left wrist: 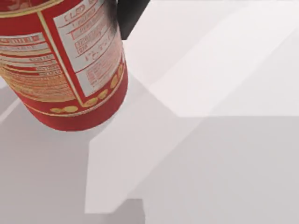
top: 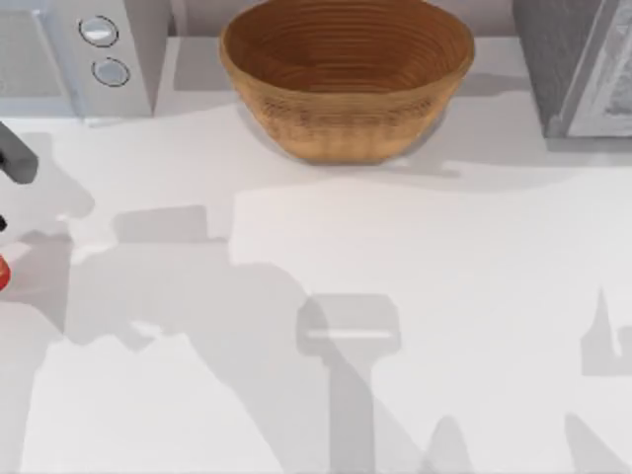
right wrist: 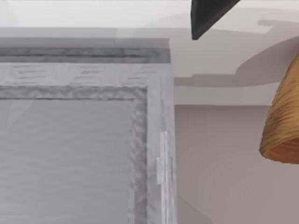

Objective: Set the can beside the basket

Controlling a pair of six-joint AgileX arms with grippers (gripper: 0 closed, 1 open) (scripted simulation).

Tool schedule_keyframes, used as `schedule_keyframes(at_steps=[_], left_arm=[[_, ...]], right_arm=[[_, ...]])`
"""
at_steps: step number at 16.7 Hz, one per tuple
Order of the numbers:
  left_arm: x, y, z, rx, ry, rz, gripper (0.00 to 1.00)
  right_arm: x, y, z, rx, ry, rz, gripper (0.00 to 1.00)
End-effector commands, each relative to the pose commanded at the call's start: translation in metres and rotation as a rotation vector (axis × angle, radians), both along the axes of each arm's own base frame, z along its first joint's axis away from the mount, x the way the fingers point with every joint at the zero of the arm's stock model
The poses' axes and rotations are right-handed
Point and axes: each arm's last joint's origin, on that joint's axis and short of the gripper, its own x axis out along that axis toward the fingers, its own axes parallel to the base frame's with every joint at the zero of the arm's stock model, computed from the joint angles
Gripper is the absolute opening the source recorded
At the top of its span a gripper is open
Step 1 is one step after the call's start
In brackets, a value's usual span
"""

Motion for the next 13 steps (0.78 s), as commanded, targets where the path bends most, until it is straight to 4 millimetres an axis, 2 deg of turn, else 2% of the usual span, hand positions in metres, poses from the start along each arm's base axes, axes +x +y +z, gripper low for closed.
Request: schedule_keyframes(at_steps=[3,6,10,13], left_arm=[[0.009,-0.018,-0.001,-0.001,0.012,0.046,0.0],[0.022,-0.052,-0.001,0.001,0.023,0.129,0.0],[0.035,-0.12,-0.001,0.01,0.04,0.301,0.0],[0.033,-0.178,-0.001,0.022,0.051,0.458,0.0]], right_arm=[[0.0,0.0,0.0,0.0,0.0,0.0,1.0],[0.0,0.0,0.0,0.0,0.0,0.0,1.0],[0.0,0.0,0.0,0.0,0.0,0.0,1.0],[0.0,0.0,0.0,0.0,0.0,0.0,1.0]])
